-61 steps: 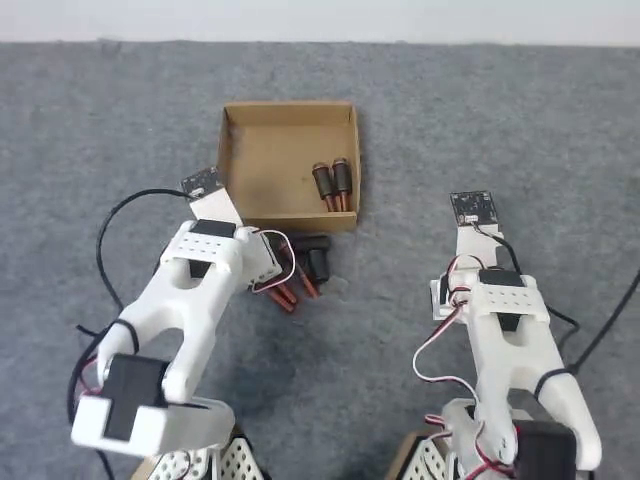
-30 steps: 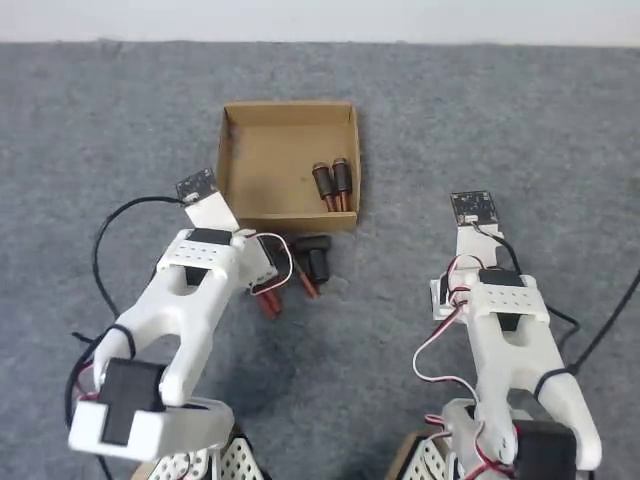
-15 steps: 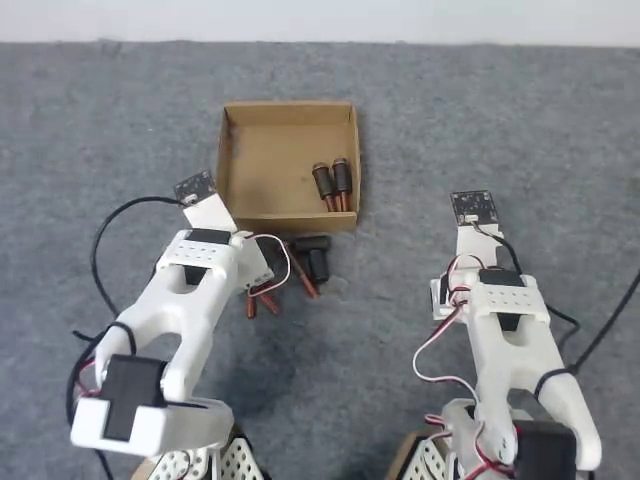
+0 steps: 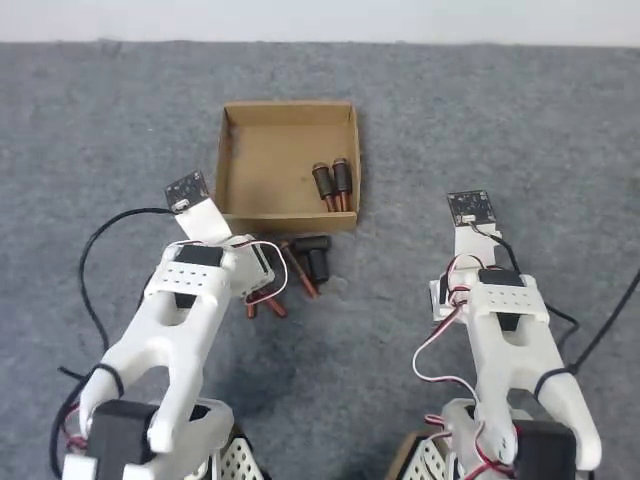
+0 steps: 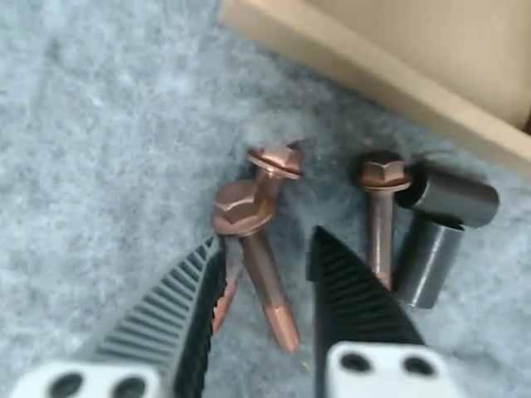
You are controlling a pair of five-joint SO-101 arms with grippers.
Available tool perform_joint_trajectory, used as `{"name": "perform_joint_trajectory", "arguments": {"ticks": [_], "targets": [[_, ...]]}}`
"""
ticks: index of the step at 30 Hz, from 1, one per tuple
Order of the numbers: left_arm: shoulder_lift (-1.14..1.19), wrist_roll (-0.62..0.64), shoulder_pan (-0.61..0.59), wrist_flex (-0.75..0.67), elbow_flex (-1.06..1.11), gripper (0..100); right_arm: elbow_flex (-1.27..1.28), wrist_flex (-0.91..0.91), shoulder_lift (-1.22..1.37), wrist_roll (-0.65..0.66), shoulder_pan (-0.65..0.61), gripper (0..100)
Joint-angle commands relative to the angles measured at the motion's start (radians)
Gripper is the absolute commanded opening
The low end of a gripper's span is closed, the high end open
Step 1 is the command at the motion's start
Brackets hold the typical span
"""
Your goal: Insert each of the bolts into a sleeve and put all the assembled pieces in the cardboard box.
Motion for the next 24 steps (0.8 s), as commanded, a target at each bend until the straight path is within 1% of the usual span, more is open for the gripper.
{"name": "perform_joint_trajectory", "arguments": {"ticks": [1, 4, 8, 11, 13, 16, 18, 24], "targets": [[0.04, 0.008, 0.002, -0.026, -0.039, 7, -0.058, -0.008, -0.008, 0.018, 0.001, 0.6], [0.12, 0.008, 0.002, -0.028, -0.079, 4, -0.058, -0.008, -0.008, 0.018, 0.001, 0.6], [0.198, 0.008, 0.0, -0.026, -0.13, 4, -0.058, -0.008, -0.008, 0.02, 0.001, 0.6], [0.207, 0.008, 0.0, -0.025, -0.139, 3, -0.058, -0.008, -0.008, 0.02, 0.001, 0.6], [0.184, 0.006, 0.0, -0.023, -0.133, 1, -0.058, -0.008, -0.008, 0.02, 0.001, 0.6], [0.109, -0.017, 0.003, -0.021, -0.097, 1, -0.058, -0.008, -0.008, 0.02, 0.001, 0.6], [0.038, -0.038, 0.003, -0.021, -0.065, 1, -0.058, -0.008, -0.008, 0.02, 0.001, 0.6], [-0.198, -0.041, -0.002, -0.028, 0.033, 1, -0.058, -0.008, -0.008, 0.02, 0.001, 0.6]]}}
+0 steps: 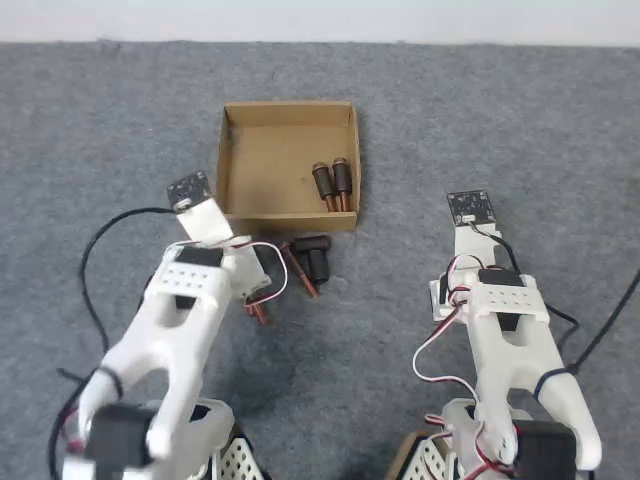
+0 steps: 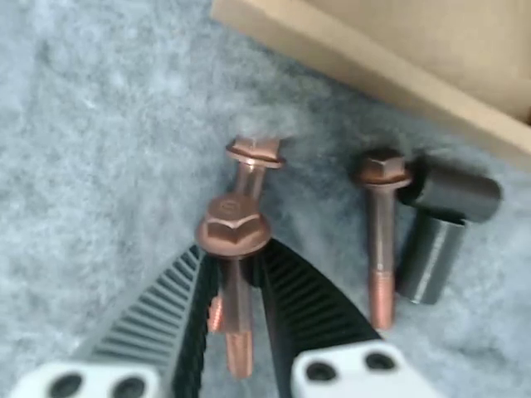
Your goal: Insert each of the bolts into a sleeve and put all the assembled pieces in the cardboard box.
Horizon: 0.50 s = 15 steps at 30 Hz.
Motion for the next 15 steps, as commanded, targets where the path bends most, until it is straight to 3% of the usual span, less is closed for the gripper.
{"name": "perform_joint_trajectory", "arguments": {"ticks": [1, 6, 9, 12, 15], "targets": [[-0.18, -0.018, -0.008, -0.025, 0.025, 1, -0.058, -0.008, -0.008, 0.02, 0.001, 0.6], [-0.276, -0.02, -0.061, -0.032, 0.07, 1, -0.058, -0.008, -0.007, 0.017, 0.001, 0.6], [-0.276, -0.028, -0.129, -0.123, 0.102, 1, -0.058, -0.007, -0.007, 0.015, 0.001, 0.6], [-0.276, -0.11, -0.166, -0.219, 0.159, 1, -0.058, -0.007, -0.005, 0.015, 0.001, 0.6], [-0.276, -0.143, -0.175, -0.227, 0.193, 1, -0.058, -0.007, -0.005, 0.015, 0.001, 0.6]]}}
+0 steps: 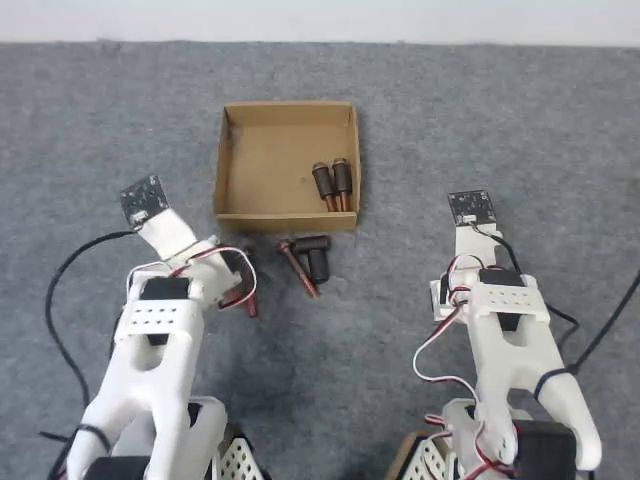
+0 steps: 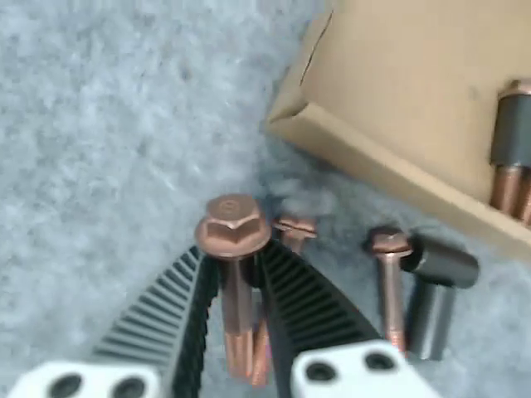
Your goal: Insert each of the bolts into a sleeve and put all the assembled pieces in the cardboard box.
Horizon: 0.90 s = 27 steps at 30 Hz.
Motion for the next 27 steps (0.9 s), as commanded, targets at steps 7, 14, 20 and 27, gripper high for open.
{"name": "perform_joint_trajectory", "arguments": {"ticks": [7, 14, 20, 27], "targets": [[-0.04, -0.035, -0.012, -0.038, 0.01, 1, -0.058, -0.007, -0.004, 0.014, -0.002, 0.6], [0.259, -0.035, -0.04, -0.038, -0.143, 1, -0.058, -0.007, -0.004, 0.014, -0.002, 0.6], [0.385, -0.035, -0.049, 0.043, -0.265, 1, -0.058, -0.007, -0.004, 0.014, -0.002, 0.6], [0.367, -0.035, -0.048, 0.044, -0.26, 1, -0.058, -0.007, -0.005, 0.018, -0.002, 0.6]]}}
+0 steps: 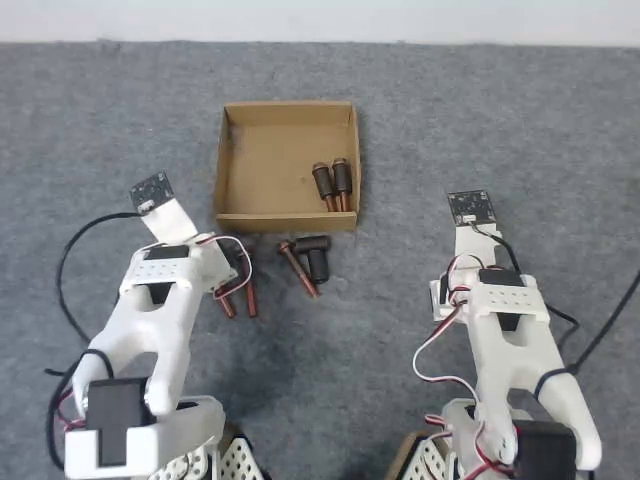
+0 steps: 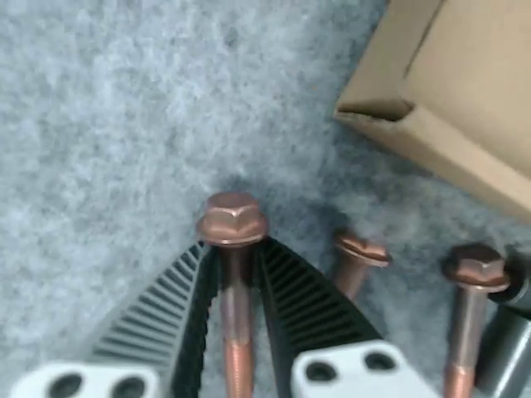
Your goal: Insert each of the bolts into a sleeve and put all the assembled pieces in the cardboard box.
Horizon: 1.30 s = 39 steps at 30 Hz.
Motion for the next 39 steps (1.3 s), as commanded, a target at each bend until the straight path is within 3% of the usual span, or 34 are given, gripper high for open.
{"name": "perform_joint_trajectory", "arguments": {"ticks": [1, 5, 12, 27, 39], "targets": [[-0.026, -0.014, -0.003, 0.012, -0.051, 1, -0.058, -0.007, -0.005, 0.018, 0.001, 0.6], [-0.026, -0.014, -0.005, 0.014, -0.053, 2, -0.058, -0.007, -0.005, 0.02, 0.002, 0.6], [-0.028, 0.026, -0.003, 0.074, -0.059, 19, -0.058, -0.007, -0.005, 0.02, 0.002, 0.6], [-0.015, 0.029, -0.003, -0.02, -0.027, 2, -0.058, -0.007, -0.005, 0.02, 0.001, 0.6], [-0.014, 0.029, -0.003, -0.02, -0.027, 9, -0.058, -0.005, -0.007, 0.02, 0.005, 0.6]]}}
